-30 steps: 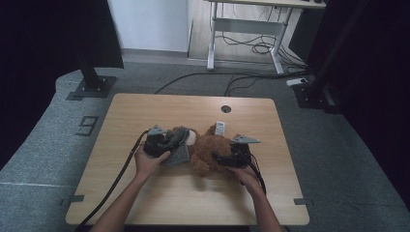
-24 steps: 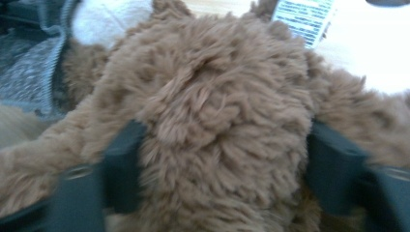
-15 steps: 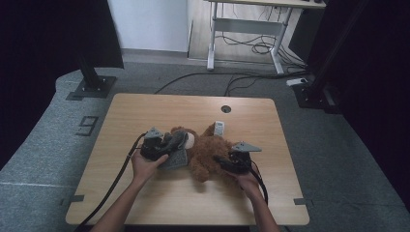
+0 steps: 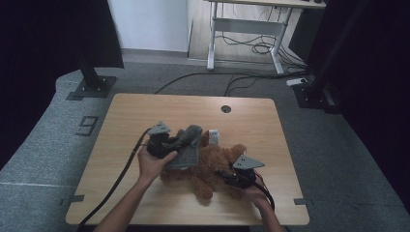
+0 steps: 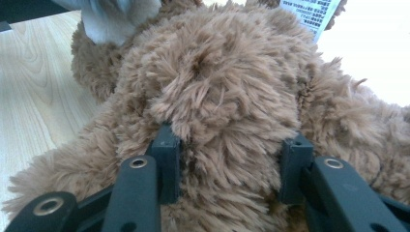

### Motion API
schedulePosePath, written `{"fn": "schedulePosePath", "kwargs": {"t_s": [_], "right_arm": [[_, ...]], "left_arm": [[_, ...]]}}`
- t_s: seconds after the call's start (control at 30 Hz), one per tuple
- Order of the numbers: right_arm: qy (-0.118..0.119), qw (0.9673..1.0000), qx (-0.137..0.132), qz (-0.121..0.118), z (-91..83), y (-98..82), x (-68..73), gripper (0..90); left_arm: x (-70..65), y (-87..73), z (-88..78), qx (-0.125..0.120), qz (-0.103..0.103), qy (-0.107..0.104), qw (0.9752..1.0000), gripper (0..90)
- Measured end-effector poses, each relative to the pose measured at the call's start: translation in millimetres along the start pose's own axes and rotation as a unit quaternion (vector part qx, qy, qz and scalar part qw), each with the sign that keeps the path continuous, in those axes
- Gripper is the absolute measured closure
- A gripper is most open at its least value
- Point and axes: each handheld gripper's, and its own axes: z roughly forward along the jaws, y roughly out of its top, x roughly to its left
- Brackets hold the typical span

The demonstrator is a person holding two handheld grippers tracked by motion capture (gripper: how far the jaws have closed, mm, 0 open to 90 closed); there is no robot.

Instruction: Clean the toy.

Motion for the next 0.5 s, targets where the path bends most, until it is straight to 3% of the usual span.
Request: {"fn": "schedulePosePath", "kwargs": {"t_s": [0.13,0.2,0.3,0.37,0.5], "right_arm": [[-0.002,1.0,-0.003,0.001,-0.5,-2.5,-0.7,53.9],[-0.004,1.0,-0.004,-0.002,-0.3,-4.6,1.2,53.9],[-0.002,1.0,-0.007,0.001,-0.6,-6.6,2.2,54.0],[0.001,1.0,-0.008,-0.001,0.1,-6.7,3.2,53.9],[-0.003,1.0,-0.005,-0.003,-1.0,-7.2,5.3,53.6]], "left_arm": [[-0.8,-15.9,31.7,0.054,0.012,0.028,0.9981,74.5],[7.8,-22.2,25.4,0.039,-0.011,0.021,0.999,75.1],[14.1,-29.6,15.5,0.026,-0.028,0.012,0.9992,75.5],[14.8,-33.5,8.9,0.021,-0.027,0.011,0.9993,75.5],[23.2,-36.1,-10.5,0.009,-0.022,0.037,0.999,75.5]]}}
